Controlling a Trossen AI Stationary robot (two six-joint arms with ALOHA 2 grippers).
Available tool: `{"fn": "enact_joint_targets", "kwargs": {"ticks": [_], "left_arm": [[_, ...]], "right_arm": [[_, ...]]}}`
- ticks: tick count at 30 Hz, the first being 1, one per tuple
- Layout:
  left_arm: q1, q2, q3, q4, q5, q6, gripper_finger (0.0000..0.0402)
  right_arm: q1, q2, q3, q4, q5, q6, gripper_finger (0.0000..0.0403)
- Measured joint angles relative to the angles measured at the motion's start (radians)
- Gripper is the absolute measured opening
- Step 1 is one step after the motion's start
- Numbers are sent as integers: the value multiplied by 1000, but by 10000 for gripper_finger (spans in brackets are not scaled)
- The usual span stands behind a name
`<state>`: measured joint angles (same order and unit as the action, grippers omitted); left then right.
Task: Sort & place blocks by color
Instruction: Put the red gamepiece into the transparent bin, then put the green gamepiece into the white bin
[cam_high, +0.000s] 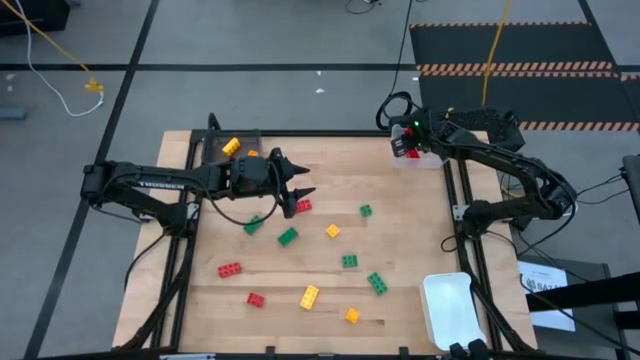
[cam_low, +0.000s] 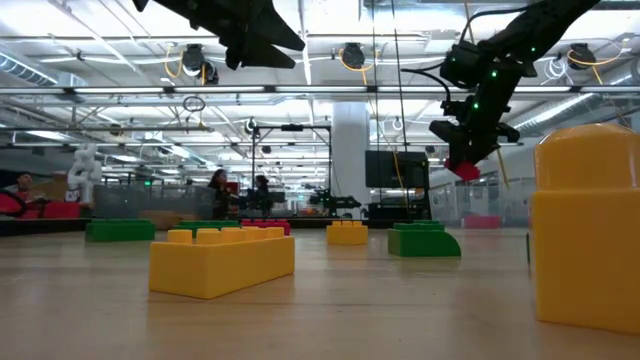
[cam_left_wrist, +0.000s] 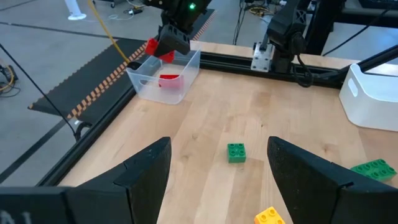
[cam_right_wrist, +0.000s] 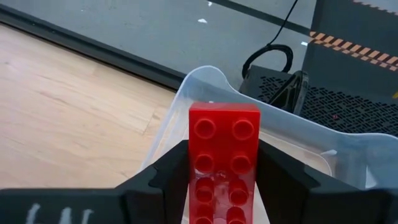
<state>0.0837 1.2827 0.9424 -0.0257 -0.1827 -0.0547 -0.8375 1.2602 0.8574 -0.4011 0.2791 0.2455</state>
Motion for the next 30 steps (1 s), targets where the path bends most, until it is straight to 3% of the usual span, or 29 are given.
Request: {"fn": "enact_joint_targets", "kwargs": {"ticks": [12,20,30], "left_arm": [[0,0,0,-1,0,0,266],[0,0,0,-11,0,3,266],[1,0,0,-34,-1,16,266]], "right_arm": [[10,0,0,-36,-40,20,226],[92,0,-1,-67,-153,14,223],[275,-1,-1,-67,-100,-51,221]]}}
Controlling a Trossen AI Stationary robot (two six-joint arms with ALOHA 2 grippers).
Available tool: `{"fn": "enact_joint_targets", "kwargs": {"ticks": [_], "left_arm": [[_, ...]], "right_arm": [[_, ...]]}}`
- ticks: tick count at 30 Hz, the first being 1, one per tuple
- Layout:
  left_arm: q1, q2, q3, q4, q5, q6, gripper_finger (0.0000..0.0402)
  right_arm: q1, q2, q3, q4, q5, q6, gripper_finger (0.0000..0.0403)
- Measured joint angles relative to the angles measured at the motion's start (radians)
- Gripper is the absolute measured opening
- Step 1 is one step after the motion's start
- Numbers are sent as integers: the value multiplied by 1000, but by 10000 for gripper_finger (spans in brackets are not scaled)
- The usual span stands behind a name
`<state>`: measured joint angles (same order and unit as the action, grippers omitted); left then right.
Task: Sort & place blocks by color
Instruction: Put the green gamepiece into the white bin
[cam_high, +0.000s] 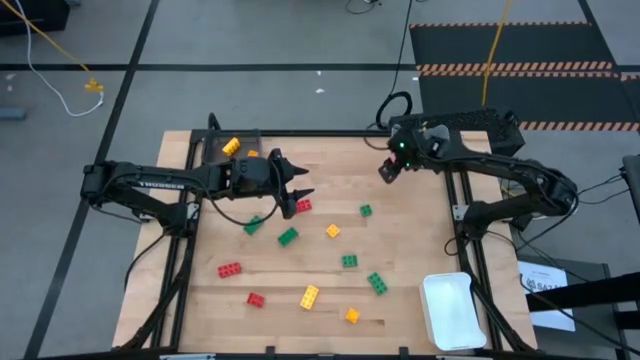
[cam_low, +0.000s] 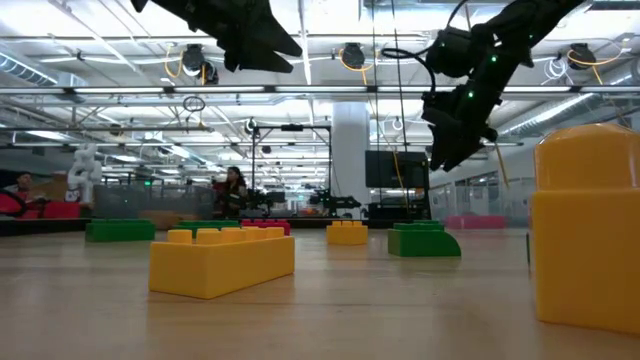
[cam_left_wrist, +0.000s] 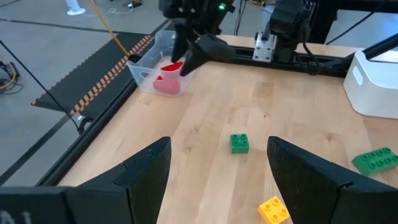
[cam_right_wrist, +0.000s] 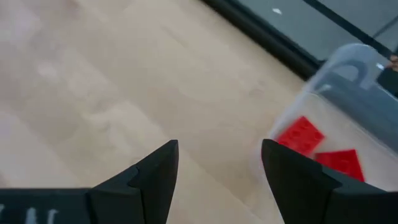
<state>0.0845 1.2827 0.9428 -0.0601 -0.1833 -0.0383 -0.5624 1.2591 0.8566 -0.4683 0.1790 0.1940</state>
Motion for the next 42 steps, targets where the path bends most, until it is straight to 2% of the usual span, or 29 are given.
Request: {"fn": "enact_joint_targets", "kwargs": {"ticks": [6,11,18,24,27,32,35,42], "left_arm": [[0,0,0,-2,0,-1,266],[0,0,0,-1,0,-2,266],[0,0,0,0,0,-14,266],[-2,0,0,-5,0,-15,266],[-2,0,0,-3,0,-15,266],[-2,0,0,17,0,-26,266],[-7,0,0,40,-1,-44,266],[-36,0,0,78,-6,-53,266]], "right_arm": [[122,0,0,-43,-74,23,221],[221,0,0,-88,-71,135,221],[345,16,-28,-7,90,252,221],[370,33,-110,67,113,383,221],[383,33,-151,171,117,420,221],[394,30,-190,232,190,428,221],[394,30,-197,232,184,414,221],[394,29,-197,279,70,263,221]]}}
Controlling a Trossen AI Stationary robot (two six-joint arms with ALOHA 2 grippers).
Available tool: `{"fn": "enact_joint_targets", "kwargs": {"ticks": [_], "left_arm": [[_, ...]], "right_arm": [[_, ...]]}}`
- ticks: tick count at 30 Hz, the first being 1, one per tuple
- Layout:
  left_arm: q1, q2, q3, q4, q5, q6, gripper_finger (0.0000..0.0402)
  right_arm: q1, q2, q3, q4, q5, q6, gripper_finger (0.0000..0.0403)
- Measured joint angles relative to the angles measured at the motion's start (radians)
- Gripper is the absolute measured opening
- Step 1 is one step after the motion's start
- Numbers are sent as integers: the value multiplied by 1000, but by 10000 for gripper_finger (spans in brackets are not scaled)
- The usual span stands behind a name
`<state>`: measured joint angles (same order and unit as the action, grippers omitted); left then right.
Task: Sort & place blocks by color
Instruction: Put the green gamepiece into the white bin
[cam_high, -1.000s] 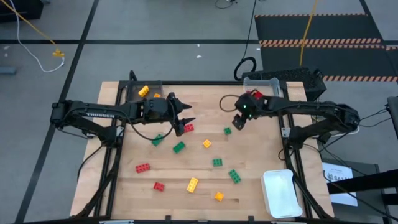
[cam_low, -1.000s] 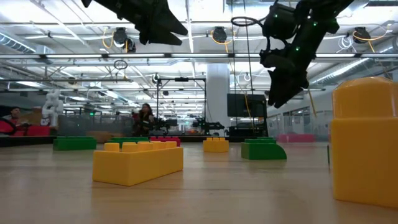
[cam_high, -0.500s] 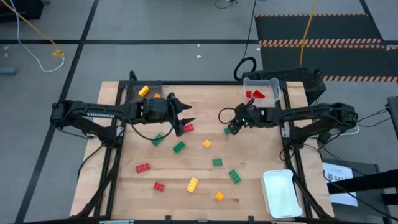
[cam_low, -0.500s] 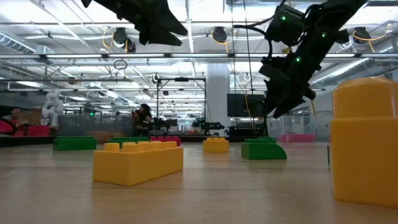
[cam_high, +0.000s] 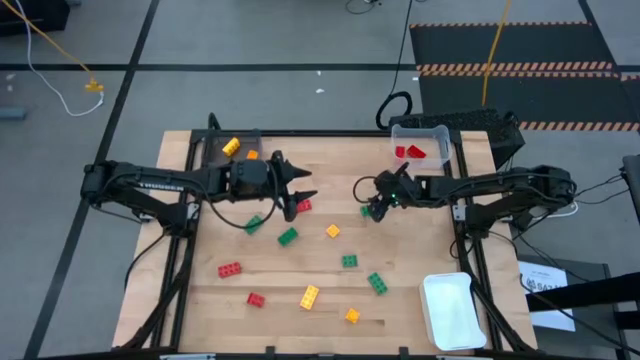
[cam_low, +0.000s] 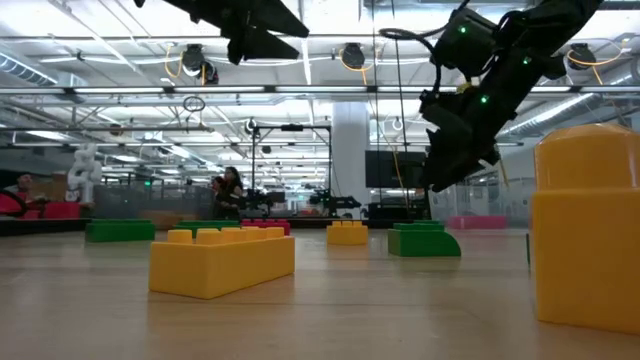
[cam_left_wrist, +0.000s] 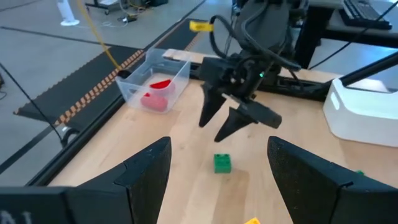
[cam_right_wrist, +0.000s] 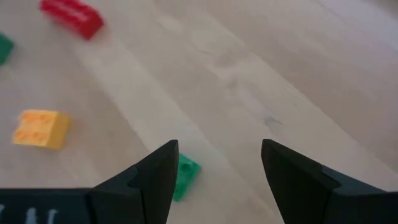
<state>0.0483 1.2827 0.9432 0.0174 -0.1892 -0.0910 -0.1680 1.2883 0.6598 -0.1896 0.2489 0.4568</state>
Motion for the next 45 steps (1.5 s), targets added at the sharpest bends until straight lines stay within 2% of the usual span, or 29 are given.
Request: {"fn": "enact_joint_targets", "kwargs": {"ticks": [6,11,16,20,29,35,45], "left_arm": [[-22,0,0,-23,-79,-25,266],[-25,0,0,-15,-82,-16,266],[-13,0,0,33,-83,28,266],[-13,0,0,39,-85,31,266],[-16,0,0,6,-84,58,266],[-11,0,0,22,-83,106,266],[21,0,0,44,-83,114,266]], "right_arm": [[-22,-50,23,14,-44,-150,221],[-48,-82,30,23,-42,-132,221],[-46,-35,18,27,-86,-135,221],[-35,10,12,21,-97,-92,221],[15,74,11,37,-98,118,221],[34,98,11,14,-97,145,221],[66,152,10,13,-40,-17,235]]}}
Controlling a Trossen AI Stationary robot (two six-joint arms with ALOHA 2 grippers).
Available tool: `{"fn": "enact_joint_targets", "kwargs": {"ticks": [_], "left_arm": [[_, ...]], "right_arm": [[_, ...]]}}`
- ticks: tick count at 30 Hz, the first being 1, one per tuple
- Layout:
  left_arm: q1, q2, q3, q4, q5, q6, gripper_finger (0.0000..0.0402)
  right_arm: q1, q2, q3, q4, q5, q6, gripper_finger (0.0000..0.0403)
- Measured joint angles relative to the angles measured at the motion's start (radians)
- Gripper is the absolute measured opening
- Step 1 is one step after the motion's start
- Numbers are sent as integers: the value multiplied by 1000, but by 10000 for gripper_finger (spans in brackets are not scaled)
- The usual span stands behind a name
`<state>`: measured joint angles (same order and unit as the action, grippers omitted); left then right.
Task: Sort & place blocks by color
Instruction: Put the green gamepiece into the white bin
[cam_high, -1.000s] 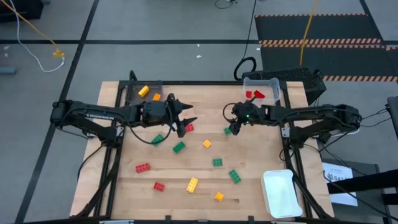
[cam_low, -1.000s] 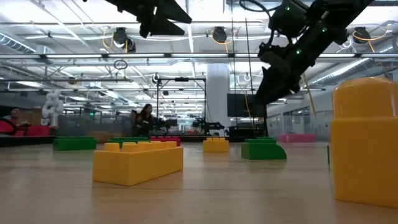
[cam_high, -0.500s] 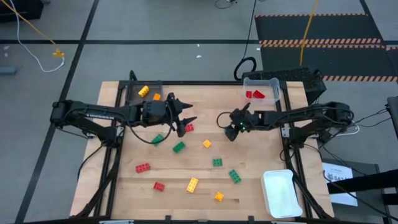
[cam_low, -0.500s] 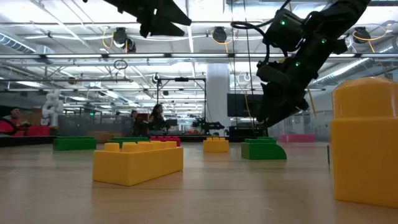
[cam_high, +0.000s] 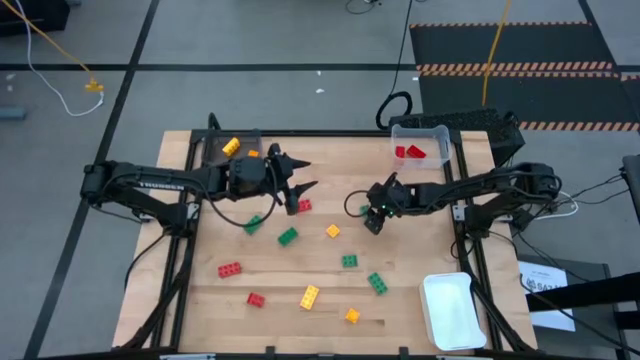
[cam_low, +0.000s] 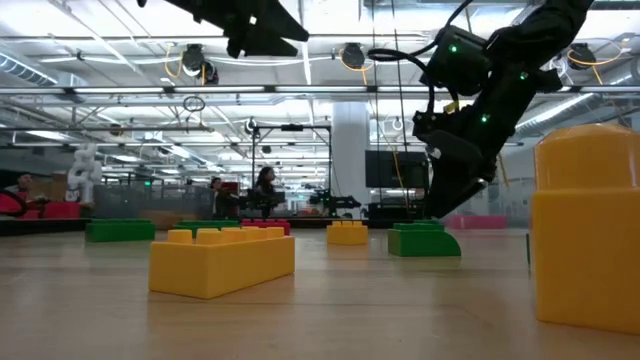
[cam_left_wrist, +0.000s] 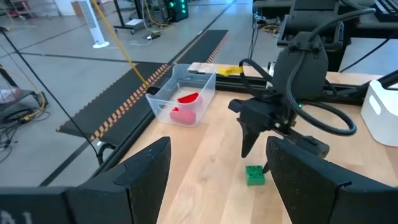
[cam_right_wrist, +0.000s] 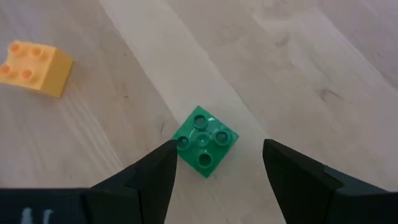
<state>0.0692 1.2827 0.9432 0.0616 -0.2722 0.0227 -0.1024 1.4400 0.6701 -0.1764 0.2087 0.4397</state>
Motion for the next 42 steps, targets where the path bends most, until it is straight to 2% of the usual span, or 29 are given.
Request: {"fn": "enact_joint_targets", "kwargs": {"ticks": [8,17,42], "left_arm": [[5,0,0,-7,1,1,266],[5,0,0,-6,1,6,266],[5,0,0,-5,1,3,266]], "right_arm": [[36,15,0,24,3,-85,253],[36,21,-18,43,56,-34,256],[-5,21,-188,333,23,-40,256]]}}
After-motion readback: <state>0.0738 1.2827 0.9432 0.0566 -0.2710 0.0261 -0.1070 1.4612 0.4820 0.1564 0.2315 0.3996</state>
